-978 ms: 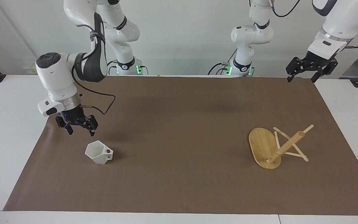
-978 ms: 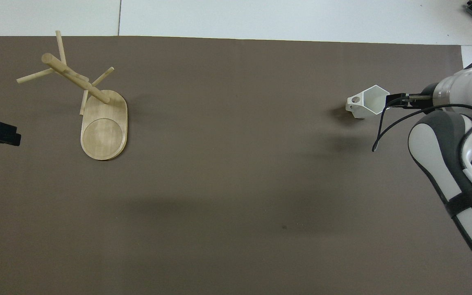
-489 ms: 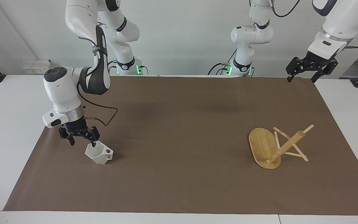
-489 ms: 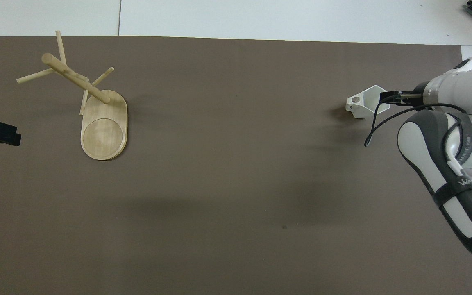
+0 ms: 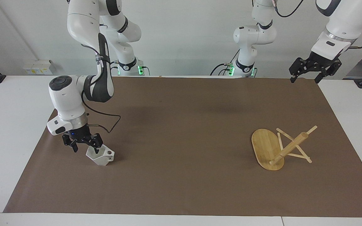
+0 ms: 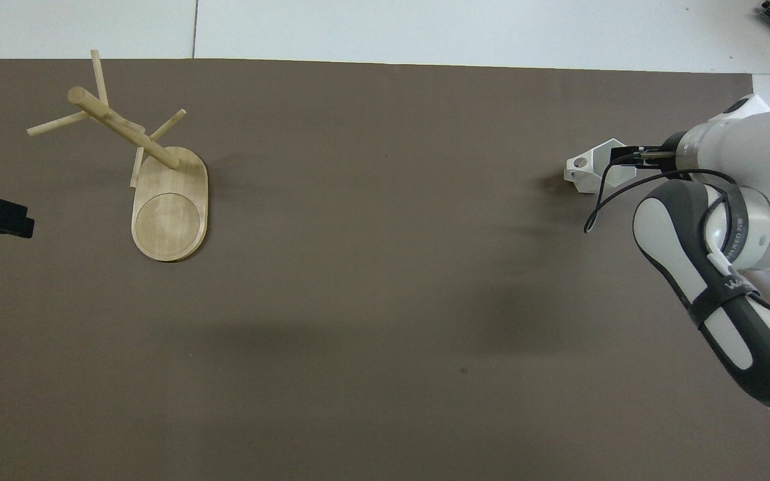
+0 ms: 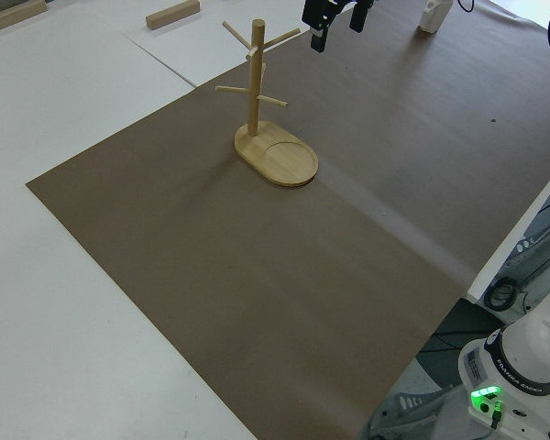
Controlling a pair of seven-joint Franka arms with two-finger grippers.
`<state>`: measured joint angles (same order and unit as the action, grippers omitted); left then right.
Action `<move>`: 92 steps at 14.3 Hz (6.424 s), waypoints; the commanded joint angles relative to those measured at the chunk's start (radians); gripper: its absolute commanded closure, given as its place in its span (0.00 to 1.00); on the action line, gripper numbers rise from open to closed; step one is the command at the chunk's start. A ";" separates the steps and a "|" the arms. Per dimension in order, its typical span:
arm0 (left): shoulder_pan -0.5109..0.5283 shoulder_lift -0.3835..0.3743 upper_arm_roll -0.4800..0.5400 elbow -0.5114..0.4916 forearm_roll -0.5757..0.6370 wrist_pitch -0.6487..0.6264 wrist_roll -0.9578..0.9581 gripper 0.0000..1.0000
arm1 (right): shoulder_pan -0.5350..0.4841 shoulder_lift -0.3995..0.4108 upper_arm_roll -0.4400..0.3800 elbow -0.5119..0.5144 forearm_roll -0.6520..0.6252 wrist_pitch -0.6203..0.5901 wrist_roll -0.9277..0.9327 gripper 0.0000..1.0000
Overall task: Hang cup on rack
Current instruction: 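Reach the right gripper to the white cup and grasp its rim, then lift the cup with the right gripper while the left gripper approaches, then carry the cup toward the left gripper while the left gripper opens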
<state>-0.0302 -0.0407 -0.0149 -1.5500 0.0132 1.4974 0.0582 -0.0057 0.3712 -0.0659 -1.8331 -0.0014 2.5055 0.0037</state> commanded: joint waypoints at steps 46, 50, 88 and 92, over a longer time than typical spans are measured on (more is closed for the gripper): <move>0.013 -0.016 -0.005 -0.015 -0.010 0.000 0.011 0.00 | -0.002 -0.124 0.118 0.377 0.240 -0.737 0.050 1.00; 0.010 -0.022 -0.007 -0.018 -0.010 -0.032 0.002 0.00 | 0.000 -0.126 0.173 0.379 0.278 -0.702 0.050 1.00; -0.063 0.028 -0.014 -0.142 -0.639 0.294 -1.997 0.00 | 0.009 -0.117 0.727 0.267 0.479 -0.105 0.418 1.00; -0.066 0.013 -0.017 -0.153 -0.624 0.262 -1.985 0.00 | 0.013 -0.117 0.748 0.267 0.477 -0.103 0.420 1.00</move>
<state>-0.0856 0.0018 -0.0386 -1.6703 -0.6290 1.7794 -1.9213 0.0163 0.2614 0.6566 -1.5537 0.4523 2.3785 0.4108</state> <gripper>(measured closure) 0.000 0.943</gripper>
